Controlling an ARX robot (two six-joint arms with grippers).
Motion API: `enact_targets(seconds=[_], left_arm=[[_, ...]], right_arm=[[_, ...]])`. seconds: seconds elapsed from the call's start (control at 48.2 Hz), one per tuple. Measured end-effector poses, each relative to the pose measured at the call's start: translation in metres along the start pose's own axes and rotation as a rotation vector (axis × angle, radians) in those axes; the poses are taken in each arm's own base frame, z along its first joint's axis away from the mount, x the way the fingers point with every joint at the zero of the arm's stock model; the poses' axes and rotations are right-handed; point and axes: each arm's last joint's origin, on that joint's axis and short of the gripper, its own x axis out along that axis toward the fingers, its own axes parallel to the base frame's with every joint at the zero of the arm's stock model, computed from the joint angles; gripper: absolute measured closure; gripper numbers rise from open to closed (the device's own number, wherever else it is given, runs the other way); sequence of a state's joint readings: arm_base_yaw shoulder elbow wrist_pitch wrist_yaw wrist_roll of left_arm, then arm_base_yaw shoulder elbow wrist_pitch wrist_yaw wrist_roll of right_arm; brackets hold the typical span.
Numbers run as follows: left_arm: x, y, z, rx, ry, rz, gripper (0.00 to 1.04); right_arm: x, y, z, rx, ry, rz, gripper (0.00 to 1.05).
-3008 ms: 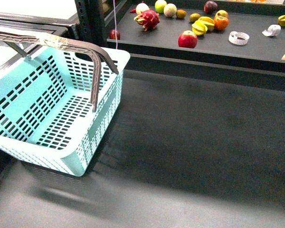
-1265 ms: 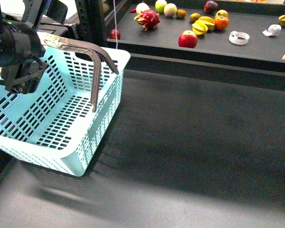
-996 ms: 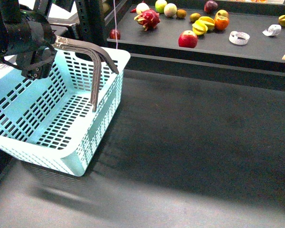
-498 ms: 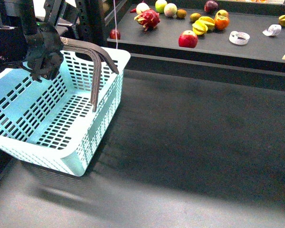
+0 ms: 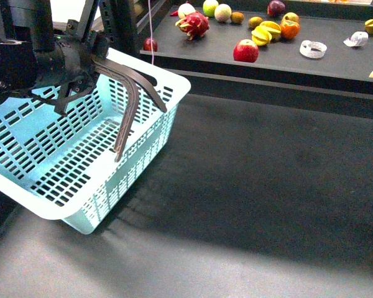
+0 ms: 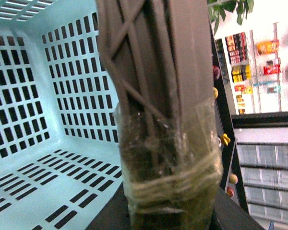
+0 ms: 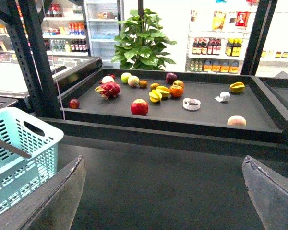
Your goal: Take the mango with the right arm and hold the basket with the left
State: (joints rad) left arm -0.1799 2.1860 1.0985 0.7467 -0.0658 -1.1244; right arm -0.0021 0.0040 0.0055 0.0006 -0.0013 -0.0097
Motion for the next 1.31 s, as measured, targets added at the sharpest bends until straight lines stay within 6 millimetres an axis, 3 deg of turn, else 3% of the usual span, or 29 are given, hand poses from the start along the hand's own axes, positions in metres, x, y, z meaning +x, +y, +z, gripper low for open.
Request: enact_targets(seconds=[0.124,0.311,0.539,0.913,1.12,1.307], left_arm=[[-0.023,-0.010,-0.004,0.047,0.035,-0.052,0.88],[-0.077,-0.043,-0.015,0.245,0.113,-0.260,0.89],[-0.119,-0.061,-0.070,0.582,0.328,-0.435,0.89],[-0.139,-0.069,-0.124,0.753,0.426,-0.612,0.89],[-0.128,-0.049,-0.139,0.774,0.503,-0.603,0.89],[-0.127,-0.048,-0.142,0.784,0.535,-0.638,0.89]], right_arm=[[0.000,0.000,0.000,0.000,0.000,0.000,0.08],[0.000,0.000,0.000,0.000,0.000,0.000,0.08],[0.000,0.000,0.000,0.000,0.000,0.000,0.08],[0.000,0.000,0.000,0.000,0.000,0.000,0.08],[0.000,0.000,0.000,0.000,0.000,0.000,0.08],[0.000,0.000,0.000,0.000,0.000,0.000,0.08]])
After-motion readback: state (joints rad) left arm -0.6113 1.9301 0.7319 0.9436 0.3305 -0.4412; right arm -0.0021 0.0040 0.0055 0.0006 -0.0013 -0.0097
